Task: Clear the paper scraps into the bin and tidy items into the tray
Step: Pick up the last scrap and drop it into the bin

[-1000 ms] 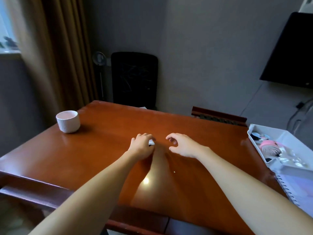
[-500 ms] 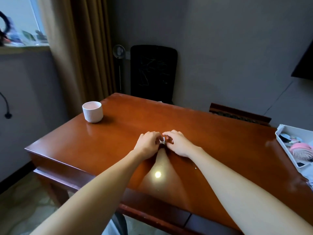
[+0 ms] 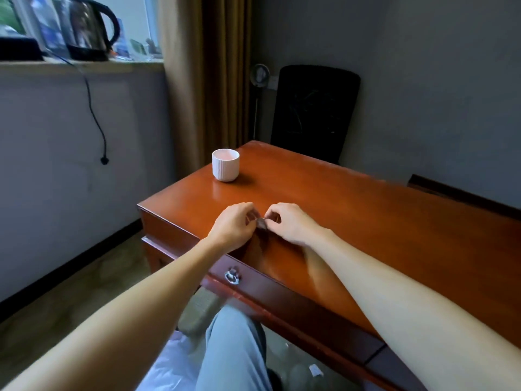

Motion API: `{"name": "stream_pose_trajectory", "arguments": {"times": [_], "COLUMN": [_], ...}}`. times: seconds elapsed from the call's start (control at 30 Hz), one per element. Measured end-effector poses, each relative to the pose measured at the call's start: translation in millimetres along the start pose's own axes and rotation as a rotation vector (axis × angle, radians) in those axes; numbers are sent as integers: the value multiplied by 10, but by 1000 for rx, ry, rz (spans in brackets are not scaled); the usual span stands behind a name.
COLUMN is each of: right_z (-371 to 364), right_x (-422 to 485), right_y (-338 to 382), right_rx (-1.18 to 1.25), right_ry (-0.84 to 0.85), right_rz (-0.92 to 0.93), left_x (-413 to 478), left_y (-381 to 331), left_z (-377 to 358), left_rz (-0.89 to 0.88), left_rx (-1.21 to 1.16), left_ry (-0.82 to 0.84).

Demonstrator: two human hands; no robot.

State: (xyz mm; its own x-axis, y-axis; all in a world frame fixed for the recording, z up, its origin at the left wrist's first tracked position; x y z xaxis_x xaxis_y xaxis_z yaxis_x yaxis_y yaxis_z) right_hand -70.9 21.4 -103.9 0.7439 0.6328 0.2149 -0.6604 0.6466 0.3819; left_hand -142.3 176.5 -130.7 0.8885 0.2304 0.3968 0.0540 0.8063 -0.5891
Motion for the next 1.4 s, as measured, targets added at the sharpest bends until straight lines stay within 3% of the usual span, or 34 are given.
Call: {"name": "stream_pose_trajectory", "arguments": {"times": [0.27, 0.43, 0.77, 1.03, 1.4], "right_z": [-554, -1072, -2325, -3414, -4585], "right_x": [208, 237, 62, -179, -445], "right_y": [1108, 1769, 2622, 2874, 2926], "right_rx": [21, 175, 126, 360, 580], "right_ry": [-25, 79, 319, 549, 688], "right_rz": [191, 244, 380, 210, -51], "left_x": [-641, -1186, -2337, -3070, -3694], "left_y": [695, 1265, 2348, 3024, 3827], "left_z": [887, 1314, 1435, 1252, 910], "left_rz": [58, 150, 413, 566, 765], "left_rx": [90, 155, 174, 217, 260], "left_ry": [-191, -296, -351, -386, -358]}}
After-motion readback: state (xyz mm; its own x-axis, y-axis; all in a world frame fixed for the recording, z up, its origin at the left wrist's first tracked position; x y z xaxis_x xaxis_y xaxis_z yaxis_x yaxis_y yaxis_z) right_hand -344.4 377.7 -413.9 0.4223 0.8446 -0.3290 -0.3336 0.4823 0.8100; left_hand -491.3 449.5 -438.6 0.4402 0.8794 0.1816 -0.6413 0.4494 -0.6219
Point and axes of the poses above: each hand's wrist, its own x-axis towards the middle knuckle, its own z-axis out of the back of the hand, y = z × x, the point moved 1 cm from there along x, towards the middle knuckle, and after that the axes turned 8 degrees about -y, right-handed, at the moved point
